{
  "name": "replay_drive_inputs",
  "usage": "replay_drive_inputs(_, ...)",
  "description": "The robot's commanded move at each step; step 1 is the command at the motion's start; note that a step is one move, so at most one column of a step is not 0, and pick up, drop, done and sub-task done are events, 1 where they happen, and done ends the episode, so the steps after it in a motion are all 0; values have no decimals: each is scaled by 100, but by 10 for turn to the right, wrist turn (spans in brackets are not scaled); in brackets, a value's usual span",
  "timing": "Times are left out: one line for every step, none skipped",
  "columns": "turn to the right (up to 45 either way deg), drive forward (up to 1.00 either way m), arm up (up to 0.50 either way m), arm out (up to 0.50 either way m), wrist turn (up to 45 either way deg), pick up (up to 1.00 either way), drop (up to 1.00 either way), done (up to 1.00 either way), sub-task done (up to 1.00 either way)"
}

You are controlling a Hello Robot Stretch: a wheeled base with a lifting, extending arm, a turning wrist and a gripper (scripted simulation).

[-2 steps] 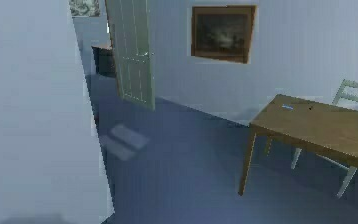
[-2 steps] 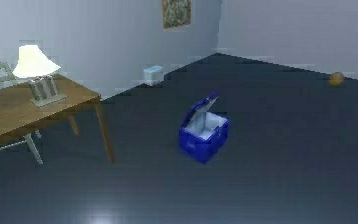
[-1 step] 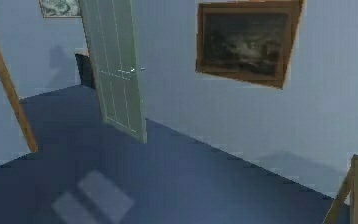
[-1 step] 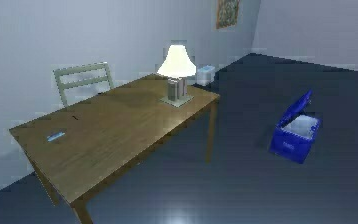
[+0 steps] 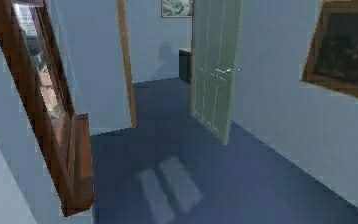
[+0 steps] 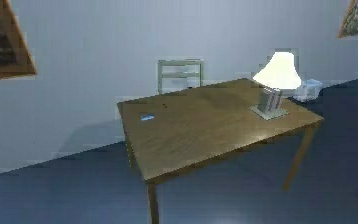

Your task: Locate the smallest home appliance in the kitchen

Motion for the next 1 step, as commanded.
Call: replay_drive_inputs(0, 65, 0, 0, 0, 0, 0, 0, 0)
